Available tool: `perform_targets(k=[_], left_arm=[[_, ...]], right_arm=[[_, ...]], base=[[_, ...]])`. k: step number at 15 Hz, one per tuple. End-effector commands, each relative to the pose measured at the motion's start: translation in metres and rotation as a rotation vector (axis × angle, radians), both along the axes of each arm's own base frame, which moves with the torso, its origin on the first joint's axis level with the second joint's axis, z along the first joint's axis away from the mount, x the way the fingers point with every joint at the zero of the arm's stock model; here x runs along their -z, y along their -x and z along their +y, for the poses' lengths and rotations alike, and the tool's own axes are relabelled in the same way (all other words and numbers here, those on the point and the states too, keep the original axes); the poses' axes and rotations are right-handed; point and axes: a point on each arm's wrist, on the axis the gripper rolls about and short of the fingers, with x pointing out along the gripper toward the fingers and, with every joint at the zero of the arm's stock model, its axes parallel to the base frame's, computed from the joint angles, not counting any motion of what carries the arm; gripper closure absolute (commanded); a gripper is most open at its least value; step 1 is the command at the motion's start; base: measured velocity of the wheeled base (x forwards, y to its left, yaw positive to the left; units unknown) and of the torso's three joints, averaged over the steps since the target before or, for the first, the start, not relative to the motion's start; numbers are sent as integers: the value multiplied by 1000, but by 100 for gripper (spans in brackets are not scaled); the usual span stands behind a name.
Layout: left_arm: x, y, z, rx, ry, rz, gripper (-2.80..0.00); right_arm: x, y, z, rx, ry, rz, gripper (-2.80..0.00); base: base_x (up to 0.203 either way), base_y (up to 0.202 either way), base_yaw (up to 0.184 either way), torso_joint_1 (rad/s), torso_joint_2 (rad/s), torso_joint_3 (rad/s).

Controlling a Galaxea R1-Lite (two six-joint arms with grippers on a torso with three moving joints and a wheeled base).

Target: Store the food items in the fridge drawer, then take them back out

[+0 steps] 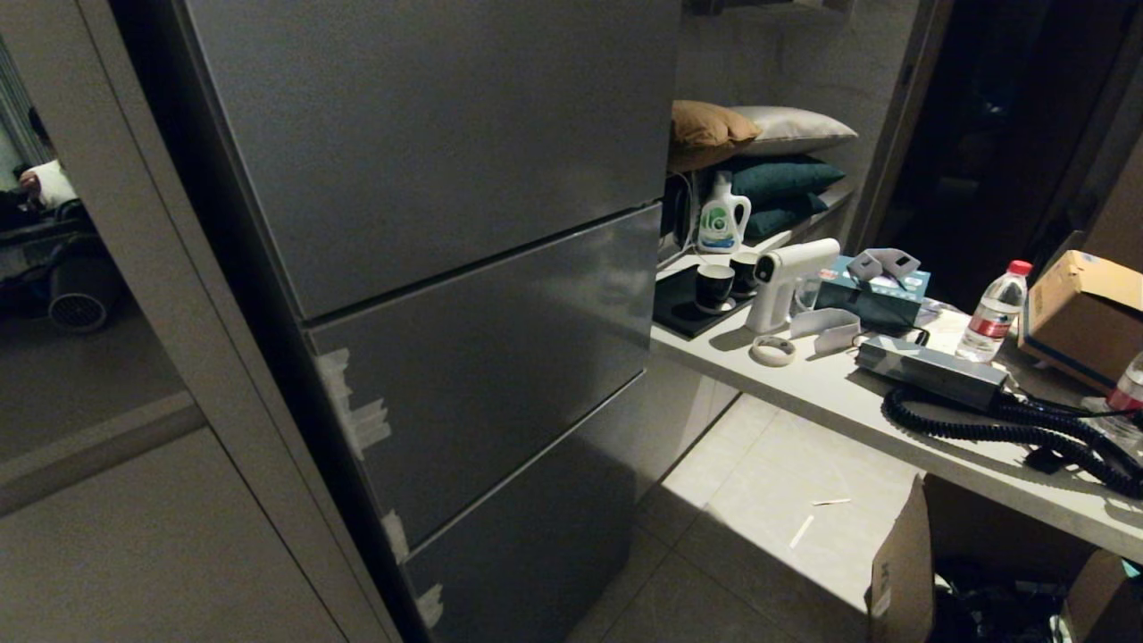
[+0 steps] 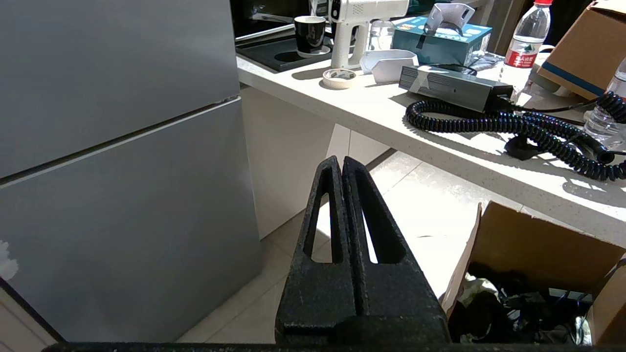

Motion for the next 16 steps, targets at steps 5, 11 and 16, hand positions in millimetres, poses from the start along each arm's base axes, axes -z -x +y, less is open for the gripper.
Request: perform_targets(k=[5, 11, 16], left_arm=[[0, 0, 0, 0, 0, -1, 0], [0, 0, 0, 0, -3, -1, 0], [-36, 3, -1, 26, -52, -44, 0]], right_arm=[[9, -3, 0, -2, 115, 40, 0], [9, -3, 1, -21, 81, 36, 0], [9, -3, 0, -15, 38, 35, 0]], base=[[0, 0, 0, 0, 0, 0], [0, 0, 0, 0, 0, 0], [0, 0, 0, 0, 0, 0]])
